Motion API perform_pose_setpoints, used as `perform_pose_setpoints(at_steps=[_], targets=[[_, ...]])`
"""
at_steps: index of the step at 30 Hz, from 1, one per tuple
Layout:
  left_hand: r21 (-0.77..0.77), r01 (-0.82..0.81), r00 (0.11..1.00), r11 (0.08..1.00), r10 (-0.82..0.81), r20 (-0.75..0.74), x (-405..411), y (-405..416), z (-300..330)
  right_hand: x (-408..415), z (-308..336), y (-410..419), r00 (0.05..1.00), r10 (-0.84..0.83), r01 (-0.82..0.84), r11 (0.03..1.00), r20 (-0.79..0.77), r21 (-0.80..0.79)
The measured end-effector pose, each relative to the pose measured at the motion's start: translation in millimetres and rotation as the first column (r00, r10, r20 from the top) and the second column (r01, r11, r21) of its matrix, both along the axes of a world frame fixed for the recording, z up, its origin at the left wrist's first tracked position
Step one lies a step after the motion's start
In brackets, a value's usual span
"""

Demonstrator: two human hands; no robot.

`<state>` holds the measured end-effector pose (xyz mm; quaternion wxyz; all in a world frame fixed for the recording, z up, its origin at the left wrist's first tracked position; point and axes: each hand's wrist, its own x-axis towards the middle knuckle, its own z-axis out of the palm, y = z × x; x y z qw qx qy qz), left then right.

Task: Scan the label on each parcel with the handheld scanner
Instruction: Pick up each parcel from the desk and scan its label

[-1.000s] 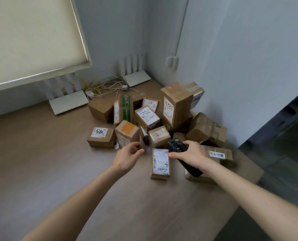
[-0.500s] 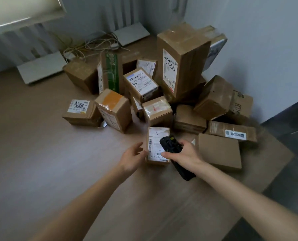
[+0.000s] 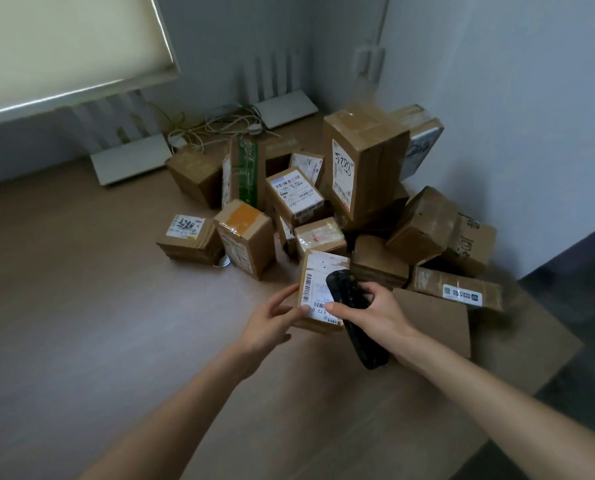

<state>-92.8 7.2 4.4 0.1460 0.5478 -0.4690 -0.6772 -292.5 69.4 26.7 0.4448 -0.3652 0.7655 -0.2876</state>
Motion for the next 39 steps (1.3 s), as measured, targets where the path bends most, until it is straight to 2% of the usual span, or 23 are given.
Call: perform_pose_setpoints(at_steps=[5, 8, 14, 18, 25, 33, 39], targets=[[-0.137, -0.059, 0.996, 0.989, 0.049, -0.074, 19.6, 8.1, 79.6, 3.9, 77.6, 3.4, 0.990, 0.126, -0.133, 0.986, -0.069, -0.100], [-0.248, -0.126, 0.988, 0.961, 0.099, -0.120, 40.5, 12.5, 138.5, 7.8, 138.7, 7.8, 0.960, 0.193, -0.227, 0.960, -0.203, -0.163], [-0.472, -0.210, 0.976, 0.857, 0.156, -0.151, 107.5, 39.0, 250.3, 34.0, 260.6, 33.7, 0.864, 0.234, -0.375, 0.891, -0.446, -0.257], [-0.551, -0.265, 0.964, 0.792, 0.198, -0.179, 159.3, 86.5, 305.1, 72.8, 319.5, 69.0, 0.803, 0.245, -0.457, 0.839, -0.544, -0.297], [-0.654, -0.373, 0.922, 0.659, 0.344, -0.180, 246.2, 181.6, 365.1, 154.2, 391.3, 133.9, 0.638, 0.332, -0.651, 0.714, -0.694, -0.258], [-0.755, -0.399, 0.850, 0.521, 0.519, -0.091, 321.9, 270.7, 417.0, 221.7, 455.3, 180.8, 0.506, 0.460, -0.797, 0.572, -0.729, -0.193], [-0.765, -0.460, 0.758, 0.452, 0.648, -0.073, 342.0, 317.8, 433.8, 249.7, 480.2, 199.3, 0.424, 0.473, -0.866, 0.462, -0.772, -0.192]])
